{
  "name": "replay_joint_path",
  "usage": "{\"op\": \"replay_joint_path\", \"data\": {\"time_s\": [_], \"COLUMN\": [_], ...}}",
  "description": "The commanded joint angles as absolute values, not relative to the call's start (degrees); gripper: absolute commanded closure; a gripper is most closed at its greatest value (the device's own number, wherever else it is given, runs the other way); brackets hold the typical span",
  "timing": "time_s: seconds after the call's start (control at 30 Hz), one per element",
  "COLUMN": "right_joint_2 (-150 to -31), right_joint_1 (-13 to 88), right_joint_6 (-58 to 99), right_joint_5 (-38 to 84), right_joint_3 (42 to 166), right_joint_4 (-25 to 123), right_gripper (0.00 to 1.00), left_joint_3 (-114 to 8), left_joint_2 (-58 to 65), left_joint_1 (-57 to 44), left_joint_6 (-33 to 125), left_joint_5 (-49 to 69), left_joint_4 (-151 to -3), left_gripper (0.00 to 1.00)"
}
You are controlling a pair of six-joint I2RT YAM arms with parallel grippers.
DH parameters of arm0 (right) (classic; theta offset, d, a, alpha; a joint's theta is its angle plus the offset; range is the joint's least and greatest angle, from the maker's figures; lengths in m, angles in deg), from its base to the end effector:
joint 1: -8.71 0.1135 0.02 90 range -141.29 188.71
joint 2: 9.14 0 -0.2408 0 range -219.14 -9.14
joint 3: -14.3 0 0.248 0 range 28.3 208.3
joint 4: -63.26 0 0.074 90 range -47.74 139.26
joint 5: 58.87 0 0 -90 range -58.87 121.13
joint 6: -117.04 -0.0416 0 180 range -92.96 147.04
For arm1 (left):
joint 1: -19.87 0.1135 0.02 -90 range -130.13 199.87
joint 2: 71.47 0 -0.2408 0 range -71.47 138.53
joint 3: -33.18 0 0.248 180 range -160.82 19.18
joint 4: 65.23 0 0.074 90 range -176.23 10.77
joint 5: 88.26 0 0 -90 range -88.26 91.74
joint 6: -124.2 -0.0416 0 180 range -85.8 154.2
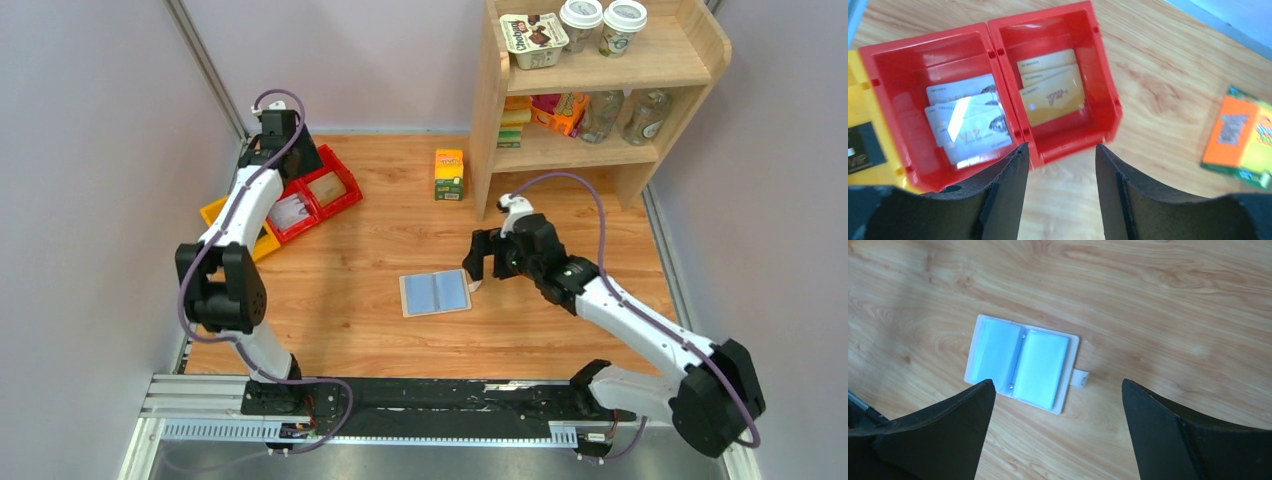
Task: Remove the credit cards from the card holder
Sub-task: Reset both arms
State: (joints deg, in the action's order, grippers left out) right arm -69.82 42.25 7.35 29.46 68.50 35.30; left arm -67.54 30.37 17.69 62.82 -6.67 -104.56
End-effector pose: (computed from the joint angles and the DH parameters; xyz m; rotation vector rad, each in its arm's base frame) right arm 0.2026 0.1357 0.2301 -0.2854 2.2084 0.5545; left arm 0.4049 -0.0093 0.2696 -0.5939 2.1913 -0.1173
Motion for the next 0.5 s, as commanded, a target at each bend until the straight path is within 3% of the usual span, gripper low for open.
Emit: {"op": "replay_joint_path", "data": {"time_s": [0.0, 0.23, 0.47], "right_joint_2": [-78.98, -95.86, -108.09], "right_joint_1": [47.89, 60.46, 66.27], "right_joint_6": [10.07, 8.85, 4.89], "right_joint_5": [30.59, 38.77, 44.92], "right_joint_3": [77.06, 88.75, 97.90], "right_joint_4": [26.60, 21.48, 18.76], "right_gripper": [0.00, 0.00, 0.00], "left_joint_3": [-65.20, -50.20, -37.70], "left_joint_2": [18.56, 0.62, -18.88], "left_joint_1": [14.25, 9.76, 9.85], "left_joint_6": [56.71, 51.87, 49.85], "left_joint_5": [-4.86, -4.68, -4.85], "left_joint_4": [-113.07, -119.57, -124.41], "left_gripper": [0.39, 0.37, 0.37]}}
